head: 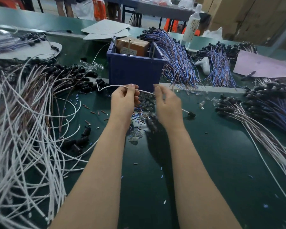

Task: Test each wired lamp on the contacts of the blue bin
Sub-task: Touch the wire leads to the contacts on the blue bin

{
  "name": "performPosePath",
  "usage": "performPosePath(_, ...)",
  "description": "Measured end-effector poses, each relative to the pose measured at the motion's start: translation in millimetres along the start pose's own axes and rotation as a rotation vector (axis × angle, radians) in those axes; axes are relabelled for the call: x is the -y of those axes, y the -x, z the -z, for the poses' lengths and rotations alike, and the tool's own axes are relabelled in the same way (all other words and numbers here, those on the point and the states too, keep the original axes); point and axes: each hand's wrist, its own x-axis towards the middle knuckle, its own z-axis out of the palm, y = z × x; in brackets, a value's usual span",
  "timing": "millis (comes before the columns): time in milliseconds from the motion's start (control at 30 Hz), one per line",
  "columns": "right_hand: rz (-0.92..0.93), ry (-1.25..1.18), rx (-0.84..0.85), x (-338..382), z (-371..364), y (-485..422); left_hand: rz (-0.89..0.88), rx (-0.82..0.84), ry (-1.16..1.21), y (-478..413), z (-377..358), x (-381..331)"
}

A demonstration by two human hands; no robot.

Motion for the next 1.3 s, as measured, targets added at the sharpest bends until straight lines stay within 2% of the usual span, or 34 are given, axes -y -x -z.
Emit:
performPosePath(100,-0.048,-0.005,0.121,-3,-8,1,-0.043,0.006,-0.068,-1,-2,2)
performPosePath(233,-0.118,-0.069,0.137,-11,-4,-3,-0.179,-0.036,-0.251,0,-2,6)
performPosePath(300,-0.144,-0.102,0.138,-11,-2,-4,-0.214,-0.09,-0.261,0,-2,4)
performPosePath(367,-0.173,-0.131,0.114,-12,0,-4,-0.178,-0.187,-0.106,-1,-1,-7)
performPosePath(433,-0.206,-0.165,0.063,-14,1,-4,-0.126,-0.269,0.159,-5,4,-20)
performPosePath(500,-0.214,-0.199,0.017,-15,1,-4,-0.09,-0.298,0.353,-8,10,-31)
performPosePath(600,-0.219,-0.214,0.008,-18,2,-3,-0.096,-0.323,0.456,-14,17,-45)
performPosePath(733,-0.295,-0.284,-0.087,-16,1,-6,-0.176,-0.353,0.305,-22,17,-52)
performPosePath(800,-0.337,-0.343,-0.22,-13,-1,-10,-0.143,-0.297,0.142,-24,13,-47)
performPosePath(900,-0.278,-0.29,-0.347,-6,-6,-19,-0.075,-0.191,-0.111,-24,3,-34)
performPosePath(1033,-0.191,-0.276,-0.323,5,-14,-33,-0.065,-0.171,-0.287,-28,-2,-22)
performPosePath(1300,-0.153,-0.324,-0.269,5,-29,-39,-0.079,-0.005,-0.312,-38,-10,-17)
